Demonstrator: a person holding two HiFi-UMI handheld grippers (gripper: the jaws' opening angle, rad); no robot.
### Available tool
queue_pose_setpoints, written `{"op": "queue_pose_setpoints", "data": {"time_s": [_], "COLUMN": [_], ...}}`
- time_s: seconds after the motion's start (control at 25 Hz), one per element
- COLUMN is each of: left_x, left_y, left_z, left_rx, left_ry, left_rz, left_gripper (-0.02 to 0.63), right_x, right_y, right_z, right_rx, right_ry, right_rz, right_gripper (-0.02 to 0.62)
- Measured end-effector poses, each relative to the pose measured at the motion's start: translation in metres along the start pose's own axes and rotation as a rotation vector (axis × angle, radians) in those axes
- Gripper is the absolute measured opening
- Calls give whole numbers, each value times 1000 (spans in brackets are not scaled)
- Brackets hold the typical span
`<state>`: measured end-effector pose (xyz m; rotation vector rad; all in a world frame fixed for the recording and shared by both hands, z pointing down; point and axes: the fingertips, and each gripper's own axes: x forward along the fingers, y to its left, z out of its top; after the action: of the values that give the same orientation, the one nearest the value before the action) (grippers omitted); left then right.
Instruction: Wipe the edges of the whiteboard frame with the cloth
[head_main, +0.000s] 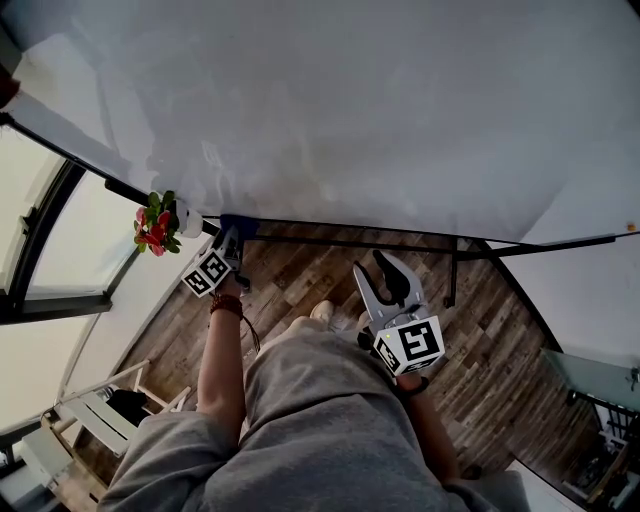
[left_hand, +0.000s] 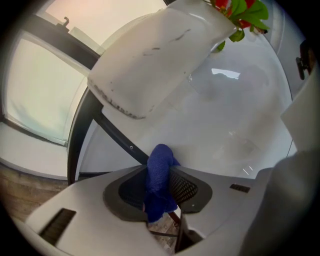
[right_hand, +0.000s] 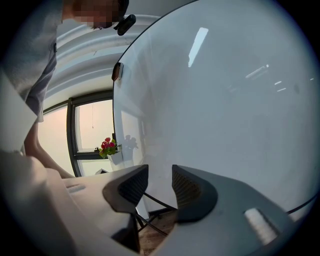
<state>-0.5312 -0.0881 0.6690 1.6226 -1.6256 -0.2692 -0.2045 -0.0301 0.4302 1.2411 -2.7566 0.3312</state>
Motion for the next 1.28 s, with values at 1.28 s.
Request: {"op": "queue_pose_setpoints", "data": {"time_s": [1.28], "left_x": [-35], "left_y": [17], "left_z": [-7], "left_rx": [-121], "left_ry": [-74], "left_rz": [62], "left_gripper": [120], "right_x": [-33], "right_y": [-59], "right_z": [-1], "right_rx": [48], "right_ry": [-19], "right_rz": [-110], "right_gripper": [158]}}
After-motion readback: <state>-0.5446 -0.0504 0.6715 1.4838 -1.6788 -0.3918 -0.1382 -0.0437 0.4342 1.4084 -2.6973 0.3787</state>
